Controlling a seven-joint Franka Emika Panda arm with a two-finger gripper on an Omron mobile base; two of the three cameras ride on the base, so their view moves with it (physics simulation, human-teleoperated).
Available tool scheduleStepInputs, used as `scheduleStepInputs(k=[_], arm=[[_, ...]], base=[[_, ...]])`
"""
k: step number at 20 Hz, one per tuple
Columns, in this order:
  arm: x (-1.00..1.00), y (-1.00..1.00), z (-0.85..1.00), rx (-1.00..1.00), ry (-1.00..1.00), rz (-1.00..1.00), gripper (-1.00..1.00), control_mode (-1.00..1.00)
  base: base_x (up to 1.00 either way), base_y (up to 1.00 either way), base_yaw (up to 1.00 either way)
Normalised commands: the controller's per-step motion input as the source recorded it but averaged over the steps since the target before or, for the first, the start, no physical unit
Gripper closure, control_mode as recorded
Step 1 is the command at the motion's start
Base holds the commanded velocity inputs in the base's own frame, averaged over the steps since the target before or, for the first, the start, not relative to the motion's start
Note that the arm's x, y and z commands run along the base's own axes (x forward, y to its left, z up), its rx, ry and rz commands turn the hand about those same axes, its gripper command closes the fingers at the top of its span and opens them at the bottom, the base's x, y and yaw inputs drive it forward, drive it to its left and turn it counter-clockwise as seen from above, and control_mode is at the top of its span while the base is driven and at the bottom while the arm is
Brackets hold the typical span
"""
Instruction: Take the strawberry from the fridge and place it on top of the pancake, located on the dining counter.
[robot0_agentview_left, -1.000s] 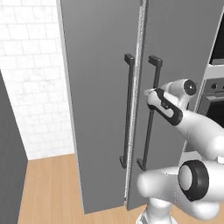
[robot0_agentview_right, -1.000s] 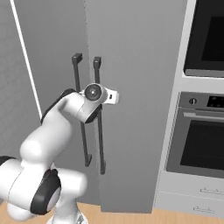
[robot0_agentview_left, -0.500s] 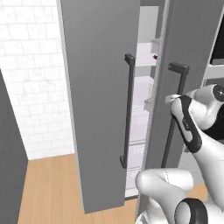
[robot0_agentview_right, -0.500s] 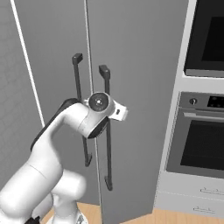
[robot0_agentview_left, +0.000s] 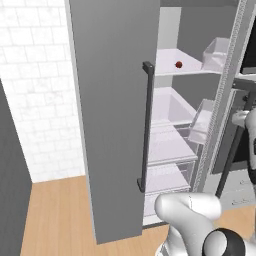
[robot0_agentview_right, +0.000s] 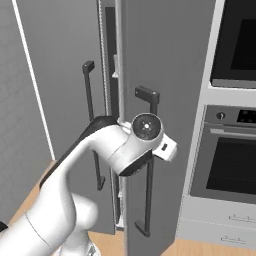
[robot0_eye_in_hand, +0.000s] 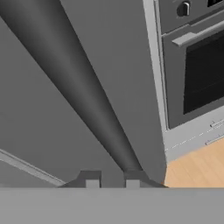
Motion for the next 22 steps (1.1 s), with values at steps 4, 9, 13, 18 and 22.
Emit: scheduleStepInputs(k=[4,9,13,18,22], arm=[[-1.0,-0.43,0.7,0.02,0.07,-0.07,-1.0,-1.0],[-0.8,0.51,0.48,-0.24,0.04,0.02,-1.0,-1.0],[-0.13,1.0,-0.03,-0.66,0.31,0.19,-1.0,-1.0],[0.13,0.96,-0.38,-0.84,0.51,0.22,-1.0,-1.0],[0.61,0.33,-0.55,-0.64,0.71,0.1,-1.0,-1.0]], base=[[0.0,0.0,0.0],[0.0,0.0,0.0],[0.0,0.0,0.0],[0.0,0.0,0.0],[0.0,0.0,0.0]])
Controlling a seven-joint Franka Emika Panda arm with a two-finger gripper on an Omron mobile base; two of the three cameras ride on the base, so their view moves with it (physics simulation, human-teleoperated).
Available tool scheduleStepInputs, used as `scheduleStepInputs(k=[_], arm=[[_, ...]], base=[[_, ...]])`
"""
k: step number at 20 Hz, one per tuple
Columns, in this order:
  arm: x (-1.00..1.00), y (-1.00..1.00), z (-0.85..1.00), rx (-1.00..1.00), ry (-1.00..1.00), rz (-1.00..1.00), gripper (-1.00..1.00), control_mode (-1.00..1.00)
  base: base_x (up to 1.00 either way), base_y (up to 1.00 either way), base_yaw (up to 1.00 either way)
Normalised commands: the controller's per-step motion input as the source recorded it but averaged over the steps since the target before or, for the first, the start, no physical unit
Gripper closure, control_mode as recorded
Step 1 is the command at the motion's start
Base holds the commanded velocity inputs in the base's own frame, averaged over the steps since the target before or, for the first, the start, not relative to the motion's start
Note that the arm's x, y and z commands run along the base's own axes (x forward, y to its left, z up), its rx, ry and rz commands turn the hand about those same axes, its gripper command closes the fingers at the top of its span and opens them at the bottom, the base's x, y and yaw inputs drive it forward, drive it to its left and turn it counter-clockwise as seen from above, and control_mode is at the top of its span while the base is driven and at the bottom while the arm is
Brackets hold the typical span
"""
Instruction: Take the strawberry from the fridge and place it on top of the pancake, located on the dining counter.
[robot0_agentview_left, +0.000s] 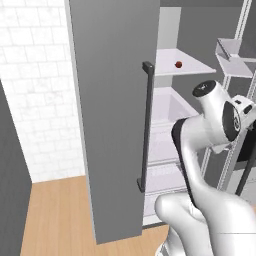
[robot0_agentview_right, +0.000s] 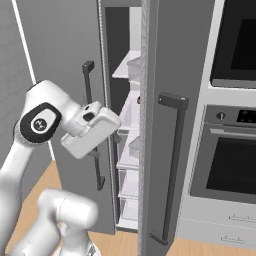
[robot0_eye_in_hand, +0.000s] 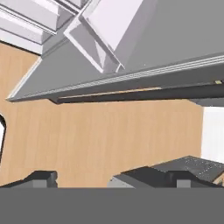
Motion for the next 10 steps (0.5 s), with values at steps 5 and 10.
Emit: scheduleStepInputs(k=[5,10], arm=[[0.65,-0.13,-0.32,-0.28,0.2,0.01,-1.0,-1.0],[0.82,-0.2,-0.01,-0.02,0.1,0.07,-1.0,-1.0]], base=[[0.0,0.0,0.0],[0.0,0.0,0.0]])
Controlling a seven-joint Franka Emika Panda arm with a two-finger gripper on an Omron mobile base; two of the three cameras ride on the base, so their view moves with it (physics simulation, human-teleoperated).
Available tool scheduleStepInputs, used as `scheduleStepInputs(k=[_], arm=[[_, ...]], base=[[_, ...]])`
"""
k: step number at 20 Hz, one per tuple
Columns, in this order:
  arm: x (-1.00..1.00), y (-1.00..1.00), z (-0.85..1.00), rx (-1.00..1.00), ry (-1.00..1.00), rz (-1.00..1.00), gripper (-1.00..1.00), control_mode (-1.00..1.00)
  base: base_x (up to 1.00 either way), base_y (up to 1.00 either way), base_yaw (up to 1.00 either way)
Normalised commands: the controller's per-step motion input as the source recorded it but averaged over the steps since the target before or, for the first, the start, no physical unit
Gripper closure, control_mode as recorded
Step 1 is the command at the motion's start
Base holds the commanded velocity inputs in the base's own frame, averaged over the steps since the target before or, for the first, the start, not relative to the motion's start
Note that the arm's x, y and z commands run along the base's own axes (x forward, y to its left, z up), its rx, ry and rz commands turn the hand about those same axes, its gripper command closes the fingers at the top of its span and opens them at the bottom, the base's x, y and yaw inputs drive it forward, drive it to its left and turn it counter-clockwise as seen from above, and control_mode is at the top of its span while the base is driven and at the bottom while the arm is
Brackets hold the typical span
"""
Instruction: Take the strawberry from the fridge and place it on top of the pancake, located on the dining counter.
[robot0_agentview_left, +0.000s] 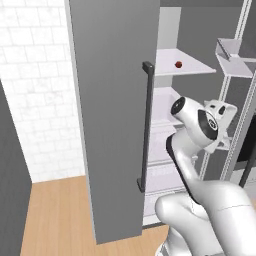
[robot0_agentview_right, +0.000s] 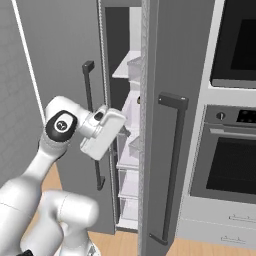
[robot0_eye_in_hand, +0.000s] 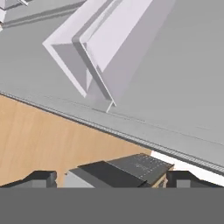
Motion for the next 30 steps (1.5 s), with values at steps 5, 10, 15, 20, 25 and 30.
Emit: scheduleStepInputs(k=[5,10,15,20,25,30], arm=[[0.37,-0.28,0.0,0.0,0.22,0.02,-1.0,-1.0],[-0.01,-0.47,0.0,0.0,0.06,-0.01,-1.0,-1.0],[0.0,-0.5,0.0,0.0,0.02,-0.02,-1.0,-1.0],[0.0,-0.67,0.0,0.0,0.0,0.0,-1.0,-1.0],[-0.05,-0.84,0.0,0.0,0.0,0.0,-1.0,-1.0],[-0.14,-0.76,0.0,0.01,0.0,0.0,-1.0,-1.0]], base=[[0.0,0.0,0.0],[0.0,0.0,0.0],[0.0,0.0,0.0],[0.0,0.0,0.0],[0.0,0.0,0.0],[0.0,0.0,0.0]])
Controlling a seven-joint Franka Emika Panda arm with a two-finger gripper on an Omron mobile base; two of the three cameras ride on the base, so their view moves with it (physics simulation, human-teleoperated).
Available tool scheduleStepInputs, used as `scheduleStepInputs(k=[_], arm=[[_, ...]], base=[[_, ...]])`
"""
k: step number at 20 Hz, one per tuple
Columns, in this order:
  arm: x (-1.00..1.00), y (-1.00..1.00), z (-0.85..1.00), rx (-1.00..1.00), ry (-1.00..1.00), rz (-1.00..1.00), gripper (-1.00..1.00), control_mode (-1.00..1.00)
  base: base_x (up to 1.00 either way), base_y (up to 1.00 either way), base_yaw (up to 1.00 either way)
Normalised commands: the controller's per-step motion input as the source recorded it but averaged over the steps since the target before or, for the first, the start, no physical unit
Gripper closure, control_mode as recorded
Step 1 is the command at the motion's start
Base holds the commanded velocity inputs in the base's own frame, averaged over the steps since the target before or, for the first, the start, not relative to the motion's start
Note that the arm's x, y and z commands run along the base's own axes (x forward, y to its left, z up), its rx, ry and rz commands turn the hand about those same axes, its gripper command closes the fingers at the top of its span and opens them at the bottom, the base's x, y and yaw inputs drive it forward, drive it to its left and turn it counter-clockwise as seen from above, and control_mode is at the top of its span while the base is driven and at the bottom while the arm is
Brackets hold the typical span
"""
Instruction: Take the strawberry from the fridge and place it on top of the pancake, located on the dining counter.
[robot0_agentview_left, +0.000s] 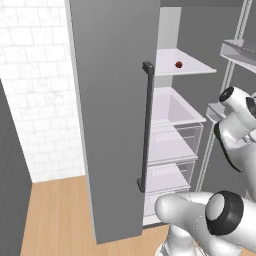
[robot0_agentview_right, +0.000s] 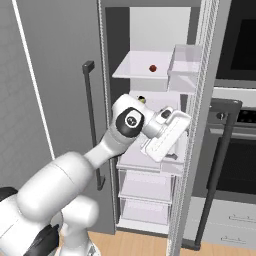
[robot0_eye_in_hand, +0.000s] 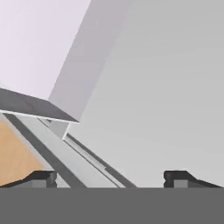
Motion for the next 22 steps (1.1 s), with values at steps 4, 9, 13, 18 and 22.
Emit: scheduleStepInputs(k=[4,9,13,18,22], arm=[[-0.38,0.02,0.0,0.0,-0.04,0.03,-1.0,-1.0],[-0.22,0.8,-0.07,0.0,-0.11,0.01,-1.0,-1.0],[-0.01,1.0,-0.04,0.07,-0.06,-0.02,-1.0,-1.0],[-0.1,1.0,-0.08,0.32,-0.04,-0.16,-1.0,-1.0],[-0.35,0.73,-0.3,0.83,-0.05,-0.3,-1.0,-1.0]], base=[[0.0,0.0,0.0],[0.0,0.0,0.0],[0.0,0.0,0.0],[0.0,0.0,0.0],[0.0,0.0,0.0]])
